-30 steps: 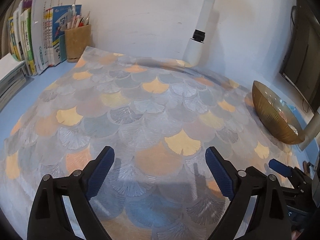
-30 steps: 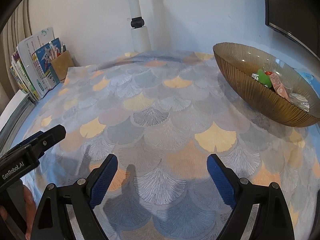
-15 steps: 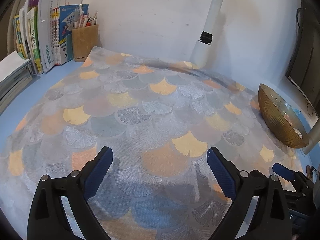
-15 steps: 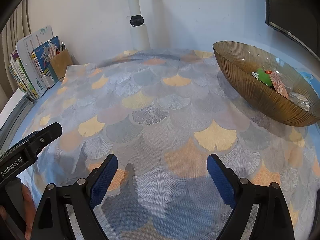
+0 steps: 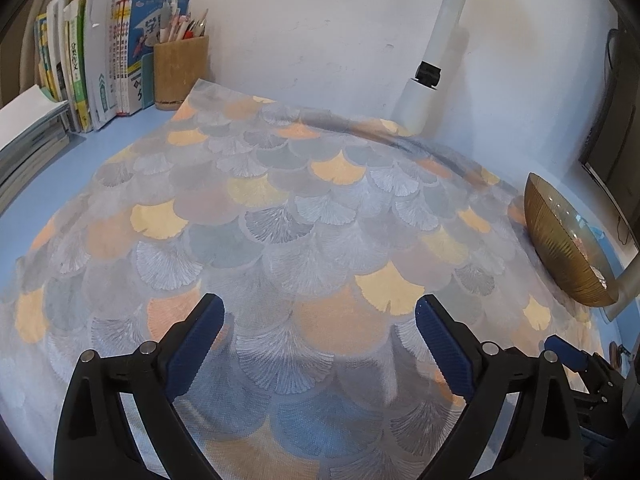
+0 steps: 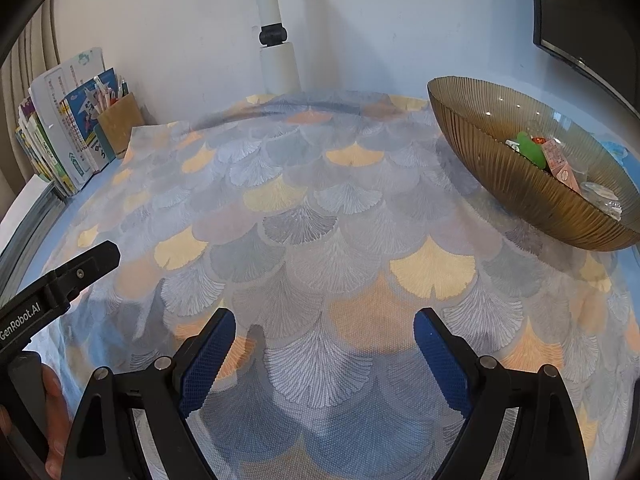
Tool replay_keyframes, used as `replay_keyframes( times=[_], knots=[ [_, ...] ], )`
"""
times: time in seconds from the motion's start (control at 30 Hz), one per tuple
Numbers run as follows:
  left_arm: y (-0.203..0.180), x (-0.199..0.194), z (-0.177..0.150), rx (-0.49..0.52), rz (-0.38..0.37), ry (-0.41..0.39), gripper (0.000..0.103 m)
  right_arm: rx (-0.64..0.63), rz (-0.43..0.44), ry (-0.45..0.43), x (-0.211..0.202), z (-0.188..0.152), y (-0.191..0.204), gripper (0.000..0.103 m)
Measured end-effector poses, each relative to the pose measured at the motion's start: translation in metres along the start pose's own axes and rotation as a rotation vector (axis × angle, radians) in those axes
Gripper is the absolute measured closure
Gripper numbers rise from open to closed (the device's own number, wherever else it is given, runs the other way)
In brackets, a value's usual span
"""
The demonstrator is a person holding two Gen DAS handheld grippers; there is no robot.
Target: Organize rigid objects
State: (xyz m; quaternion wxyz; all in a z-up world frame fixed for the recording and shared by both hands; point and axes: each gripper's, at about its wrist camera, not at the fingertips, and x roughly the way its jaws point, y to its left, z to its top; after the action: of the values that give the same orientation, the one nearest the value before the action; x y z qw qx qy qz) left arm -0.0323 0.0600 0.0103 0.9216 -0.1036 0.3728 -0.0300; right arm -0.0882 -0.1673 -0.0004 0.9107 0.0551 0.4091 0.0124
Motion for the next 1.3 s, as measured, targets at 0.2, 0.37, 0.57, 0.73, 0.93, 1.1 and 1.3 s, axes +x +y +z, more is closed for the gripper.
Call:
replay_keyframes(
  times=[0.2, 0.37, 0.57, 0.73, 0.93, 1.1, 1.3],
  knots=[
    [0.002, 0.003, 0.000, -0.008, 0.038, -0.001, 0.007, 0.002, -0.001, 0.007, 0.001, 0.000, 0.000, 0.013],
    [-0.001, 0.007, 0.000, 0.012, 0.043, 0.025, 0.007, 0.002, -0.002, 0.015, 0.002, 0.001, -0.001, 0.013],
    [-0.006, 0.008, -0.001, 0.047, 0.059, 0.030, 0.007, 0.002, 0.001, 0.025, 0.004, 0.001, -0.001, 0.013],
    [-0.010, 0.008, -0.002, 0.067, 0.072, 0.032, 0.007, 0.004, 0.002, 0.024, 0.004, 0.001, -0.001, 0.013],
    [-0.011, 0.010, -0.001, 0.071, 0.082, 0.042, 0.007, 0.004, 0.009, 0.038, 0.005, 0.001, 0.000, 0.013],
    [-0.012, 0.013, -0.002, 0.073, 0.098, 0.054, 0.007, 0.045, 0.034, 0.031, 0.004, 0.001, -0.007, 0.013],
    [-0.011, 0.014, -0.001, 0.068, 0.106, 0.058, 0.007, 0.036, 0.033, 0.034, 0.004, 0.003, -0.006, 0.013]
  ],
)
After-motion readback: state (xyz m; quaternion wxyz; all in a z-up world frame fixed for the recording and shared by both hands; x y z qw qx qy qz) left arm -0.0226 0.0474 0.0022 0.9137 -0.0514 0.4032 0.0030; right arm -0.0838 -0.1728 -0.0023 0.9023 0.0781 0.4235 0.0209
